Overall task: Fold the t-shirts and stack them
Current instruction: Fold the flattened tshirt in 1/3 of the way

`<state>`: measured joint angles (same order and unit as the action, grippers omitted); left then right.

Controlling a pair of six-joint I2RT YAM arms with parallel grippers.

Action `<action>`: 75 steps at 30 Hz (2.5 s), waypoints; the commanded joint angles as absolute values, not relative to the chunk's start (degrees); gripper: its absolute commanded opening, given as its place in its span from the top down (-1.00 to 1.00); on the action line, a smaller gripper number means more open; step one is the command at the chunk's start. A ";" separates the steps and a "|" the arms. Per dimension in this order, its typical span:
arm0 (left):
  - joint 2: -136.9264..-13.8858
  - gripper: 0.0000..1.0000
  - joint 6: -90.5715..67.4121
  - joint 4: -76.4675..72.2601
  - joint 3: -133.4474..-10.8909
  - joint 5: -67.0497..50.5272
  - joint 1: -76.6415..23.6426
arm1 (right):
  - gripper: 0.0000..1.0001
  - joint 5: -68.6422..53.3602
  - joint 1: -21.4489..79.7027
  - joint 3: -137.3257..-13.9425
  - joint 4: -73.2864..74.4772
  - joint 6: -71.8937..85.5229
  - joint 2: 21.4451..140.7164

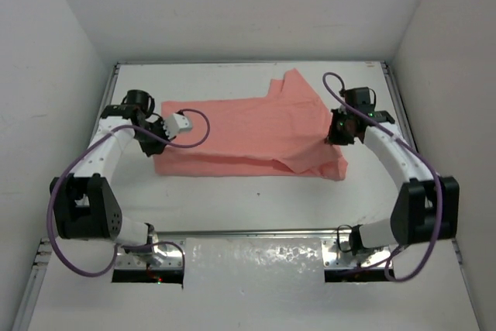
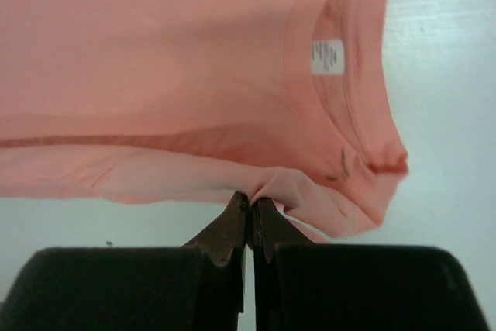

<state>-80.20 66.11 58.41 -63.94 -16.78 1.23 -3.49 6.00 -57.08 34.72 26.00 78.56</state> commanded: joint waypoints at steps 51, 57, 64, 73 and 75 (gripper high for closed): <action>-95.71 0.12 25.77 45.33 -74.36 -3.50 2.71 | -0.57 -0.11 2.90 -86.31 35.31 17.23 112.69; -91.67 0.03 23.38 51.06 -65.31 -10.45 5.45 | -0.39 4.22 -2.28 -72.36 36.75 18.63 99.16; -92.37 -0.02 21.36 46.32 -59.42 -10.55 5.45 | -0.31 -9.28 -9.82 -51.70 28.32 21.00 87.02; -96.94 -0.01 19.60 39.47 -56.35 -10.29 5.54 | -0.27 -17.49 -11.60 -48.00 21.54 22.58 90.17; -97.64 0.12 20.04 39.55 -55.90 -10.28 5.54 | -0.22 -15.56 -11.69 -47.03 19.69 23.11 90.35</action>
